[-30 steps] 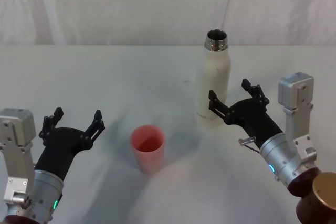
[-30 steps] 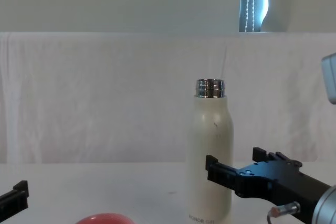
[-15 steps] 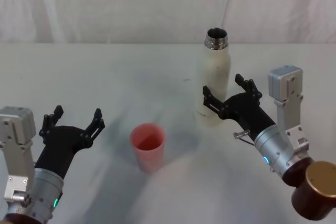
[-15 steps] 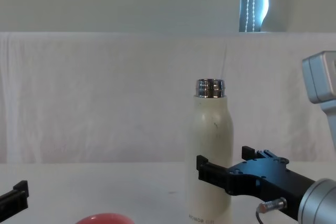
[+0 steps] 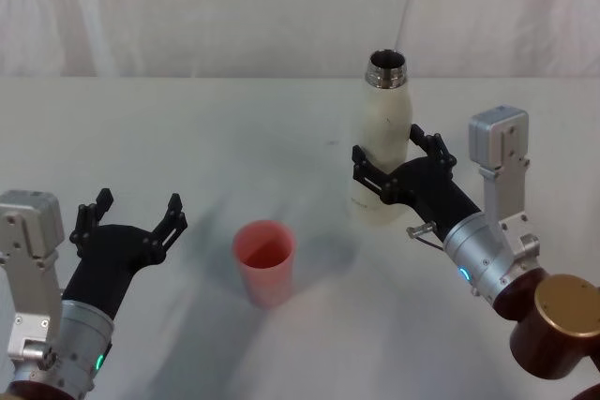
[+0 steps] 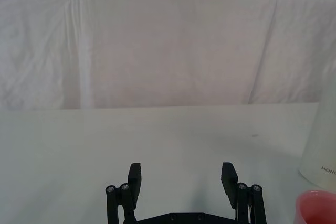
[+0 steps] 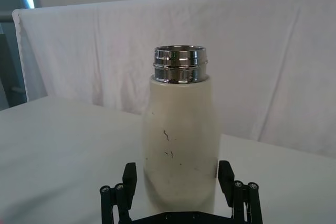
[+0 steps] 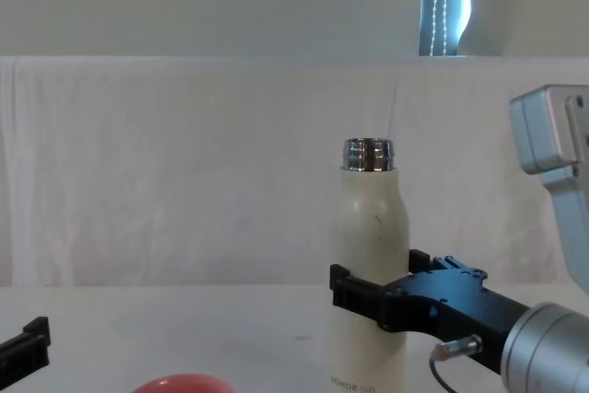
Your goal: Grasp the thermos with one hand and pour water into the cup lid.
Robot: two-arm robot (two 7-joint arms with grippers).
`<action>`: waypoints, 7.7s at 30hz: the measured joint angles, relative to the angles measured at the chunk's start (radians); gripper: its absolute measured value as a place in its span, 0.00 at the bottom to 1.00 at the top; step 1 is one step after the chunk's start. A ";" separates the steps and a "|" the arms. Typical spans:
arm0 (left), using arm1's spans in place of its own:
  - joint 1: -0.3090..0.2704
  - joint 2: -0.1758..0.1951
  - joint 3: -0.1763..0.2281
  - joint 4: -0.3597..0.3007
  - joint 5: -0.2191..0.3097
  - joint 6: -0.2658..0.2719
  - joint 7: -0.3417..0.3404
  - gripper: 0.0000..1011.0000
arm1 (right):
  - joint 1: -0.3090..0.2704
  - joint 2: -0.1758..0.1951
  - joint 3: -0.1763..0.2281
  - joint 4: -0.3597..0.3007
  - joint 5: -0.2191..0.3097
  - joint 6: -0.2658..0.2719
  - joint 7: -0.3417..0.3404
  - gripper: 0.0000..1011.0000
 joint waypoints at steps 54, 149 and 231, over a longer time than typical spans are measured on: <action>0.000 0.000 0.000 0.000 0.000 0.000 0.000 0.99 | 0.094 -0.008 -0.023 0.105 0.027 0.003 0.019 0.99; 0.000 0.000 0.000 0.000 0.000 0.000 0.000 0.99 | 0.084 -0.022 -0.017 -0.017 -0.025 0.100 -0.044 0.94; 0.000 0.000 0.000 0.000 0.000 0.000 0.000 0.99 | -0.097 0.164 -0.067 -0.279 -0.329 0.061 -0.036 0.94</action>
